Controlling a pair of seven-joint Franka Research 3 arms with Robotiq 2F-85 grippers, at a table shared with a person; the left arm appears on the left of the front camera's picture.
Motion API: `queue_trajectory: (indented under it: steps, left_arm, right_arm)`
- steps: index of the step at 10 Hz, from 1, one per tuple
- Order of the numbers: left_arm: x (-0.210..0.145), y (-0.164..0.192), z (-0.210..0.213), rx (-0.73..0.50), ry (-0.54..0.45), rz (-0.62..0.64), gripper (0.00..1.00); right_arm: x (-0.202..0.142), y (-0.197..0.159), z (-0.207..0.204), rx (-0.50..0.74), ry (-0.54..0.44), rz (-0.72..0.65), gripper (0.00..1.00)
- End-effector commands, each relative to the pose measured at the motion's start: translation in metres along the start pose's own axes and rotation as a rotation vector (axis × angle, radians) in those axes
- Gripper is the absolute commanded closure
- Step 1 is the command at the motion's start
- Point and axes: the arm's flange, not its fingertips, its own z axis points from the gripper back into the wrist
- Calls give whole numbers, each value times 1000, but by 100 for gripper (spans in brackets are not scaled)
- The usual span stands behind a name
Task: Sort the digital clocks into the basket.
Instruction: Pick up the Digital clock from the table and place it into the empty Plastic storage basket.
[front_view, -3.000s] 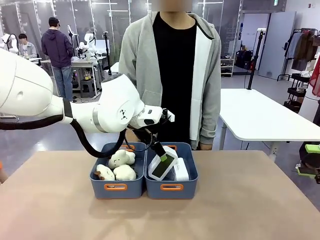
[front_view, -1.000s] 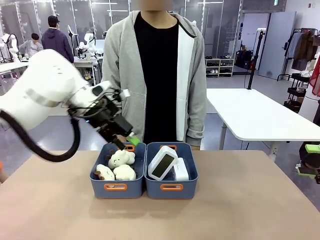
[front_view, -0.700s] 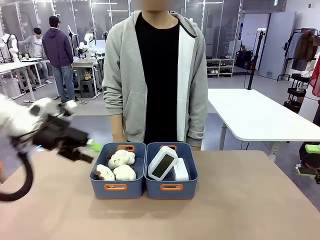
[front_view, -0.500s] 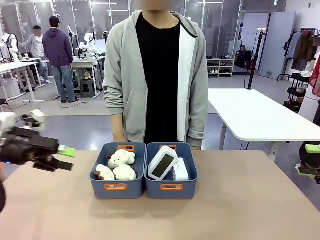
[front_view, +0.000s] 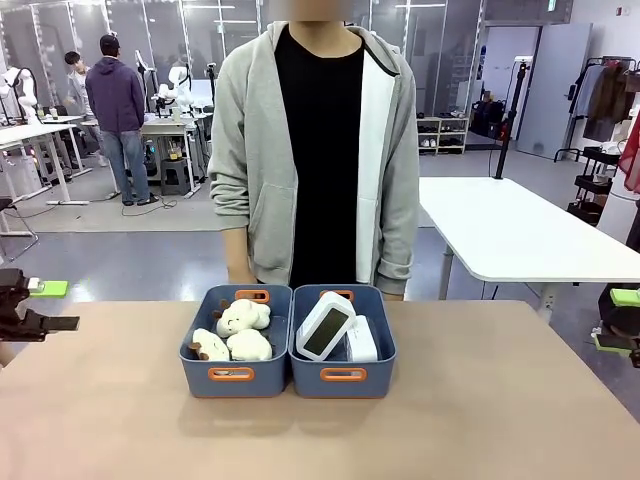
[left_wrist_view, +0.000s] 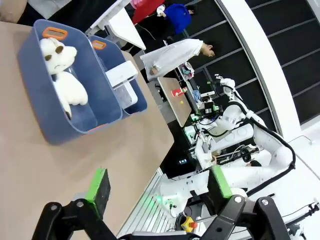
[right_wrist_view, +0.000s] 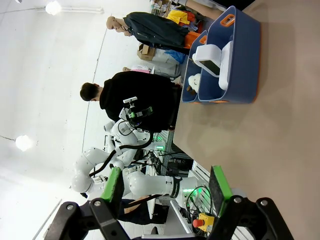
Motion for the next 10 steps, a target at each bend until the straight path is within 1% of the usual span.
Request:
queue_trajectory:
  steps: [1,10]
  left_arm:
    - [4,-12,-6,-1,13,11,0]
    - [4,-12,-6,-1,13,11,0]
  right_arm:
    - [-3,1,0,4,4,7,13]
    - [-3,1,0,4,4,7,13]
